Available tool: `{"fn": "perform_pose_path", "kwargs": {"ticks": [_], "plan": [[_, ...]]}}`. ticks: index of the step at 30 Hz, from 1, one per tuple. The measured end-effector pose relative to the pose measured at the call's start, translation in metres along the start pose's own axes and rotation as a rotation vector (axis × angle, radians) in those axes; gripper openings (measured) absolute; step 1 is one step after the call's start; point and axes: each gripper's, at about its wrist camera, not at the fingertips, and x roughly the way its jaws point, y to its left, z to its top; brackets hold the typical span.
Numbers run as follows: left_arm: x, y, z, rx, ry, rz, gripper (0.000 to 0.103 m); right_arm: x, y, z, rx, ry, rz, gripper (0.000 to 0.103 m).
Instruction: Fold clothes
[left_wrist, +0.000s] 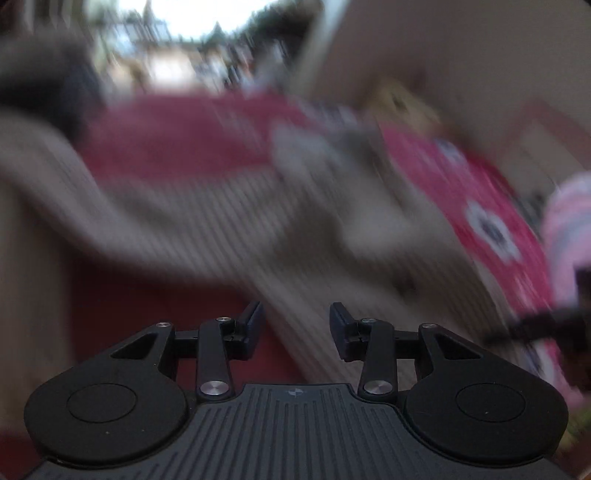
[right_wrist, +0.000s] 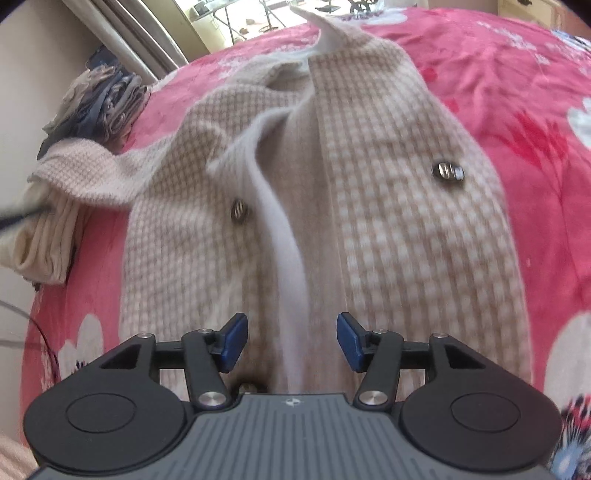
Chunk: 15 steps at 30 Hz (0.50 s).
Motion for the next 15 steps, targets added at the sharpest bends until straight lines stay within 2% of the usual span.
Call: {"fn": "perform_pose_path", "kwargs": {"ticks": [3,6,8,12,14,15], "plan": [[0.034,-0.020,-0.025,0.024,0.156,-0.133,0.039,-0.002,0.000,-0.014,0.014,0.013,-0.009,0.055],[0.048,-0.024,-0.038,-0.012,0.234,-0.188,0.040,-0.012,0.000,-0.024,0.029,0.010,-0.007,0.055],[0.057,-0.027,-0.047,-0.036,0.286,-0.224,0.045,-0.021,-0.004,-0.032,0.056,-0.003,0.003,0.055],[0.075,-0.032,-0.064,-0.084,0.391,-0.297,0.045,-0.025,-0.013,-0.049,0.123,-0.002,0.032,0.055],[0.077,-0.038,-0.070,-0.082,0.403,-0.300,0.045,-0.024,-0.012,-0.053,0.125,-0.007,0.035,0.055],[0.076,-0.042,-0.072,-0.070,0.410,-0.298,0.045,-0.023,-0.012,-0.055,0.126,-0.010,0.037,0.051]]}}
